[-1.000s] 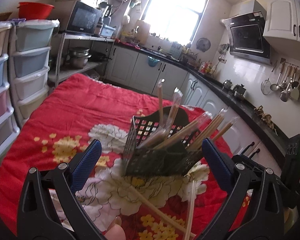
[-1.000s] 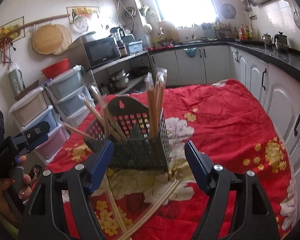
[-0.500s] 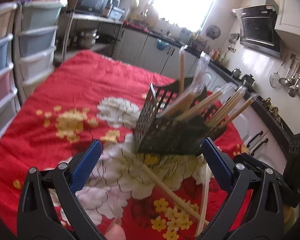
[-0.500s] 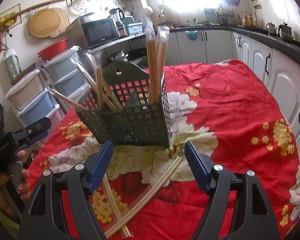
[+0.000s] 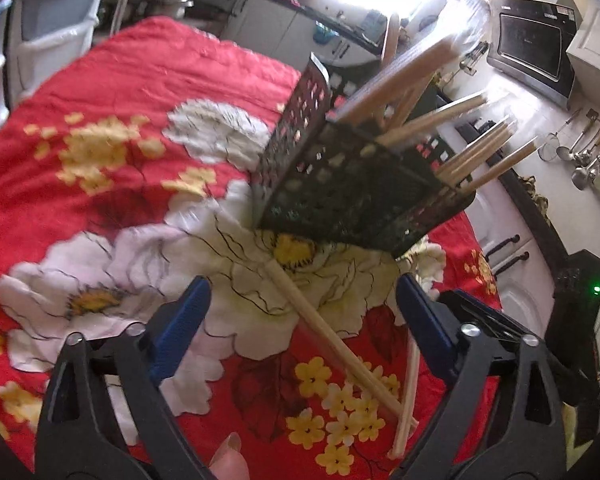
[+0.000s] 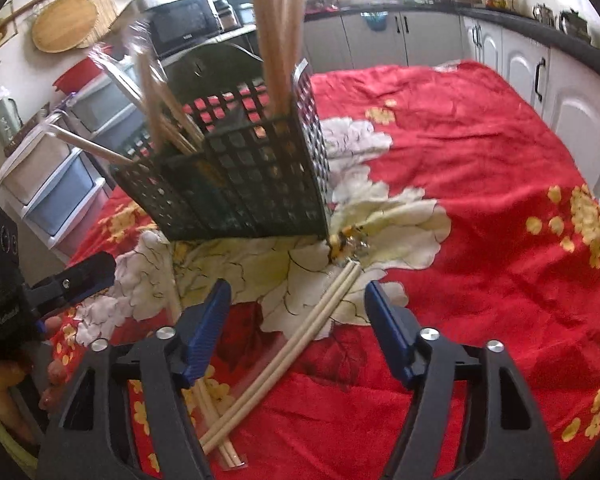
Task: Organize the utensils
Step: 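Lower the right gripper onto a chopstick and close it while the left gripper closes on another, then lift the held chopsticks with both grippers and carry them above the basket, then open both grippers to drop the chopsticks into the basket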
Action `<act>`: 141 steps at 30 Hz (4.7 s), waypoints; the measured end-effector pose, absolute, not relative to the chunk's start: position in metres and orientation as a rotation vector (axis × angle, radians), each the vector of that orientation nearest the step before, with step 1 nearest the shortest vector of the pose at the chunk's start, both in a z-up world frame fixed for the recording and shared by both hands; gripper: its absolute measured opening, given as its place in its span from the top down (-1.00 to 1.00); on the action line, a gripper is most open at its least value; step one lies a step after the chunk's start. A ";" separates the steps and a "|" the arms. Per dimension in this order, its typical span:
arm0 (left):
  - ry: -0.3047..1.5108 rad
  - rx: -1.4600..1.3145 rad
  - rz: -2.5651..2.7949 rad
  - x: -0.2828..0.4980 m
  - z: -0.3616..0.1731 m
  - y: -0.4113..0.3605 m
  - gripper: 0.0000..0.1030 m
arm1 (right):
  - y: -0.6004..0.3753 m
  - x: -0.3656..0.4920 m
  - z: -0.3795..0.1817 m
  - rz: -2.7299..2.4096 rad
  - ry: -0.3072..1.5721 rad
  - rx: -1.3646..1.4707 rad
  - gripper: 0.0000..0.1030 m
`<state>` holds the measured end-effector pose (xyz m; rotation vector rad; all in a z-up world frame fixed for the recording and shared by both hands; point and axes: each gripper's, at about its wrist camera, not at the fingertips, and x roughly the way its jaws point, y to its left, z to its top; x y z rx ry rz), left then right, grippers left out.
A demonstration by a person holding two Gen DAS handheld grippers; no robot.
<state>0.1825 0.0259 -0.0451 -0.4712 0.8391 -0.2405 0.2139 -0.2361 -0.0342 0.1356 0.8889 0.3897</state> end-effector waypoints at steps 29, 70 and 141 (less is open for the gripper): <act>0.961 -0.565 -0.209 0.223 -0.091 0.050 0.83 | -0.255 0.244 -0.072 0.302 0.994 0.230 0.76; 0.341 -0.350 -0.410 0.151 0.160 0.019 0.94 | -0.244 0.168 0.143 0.549 0.346 0.174 0.89; 0.353 -0.328 -0.140 0.208 0.107 0.042 0.02 | -0.224 0.242 0.088 0.411 0.363 0.159 0.11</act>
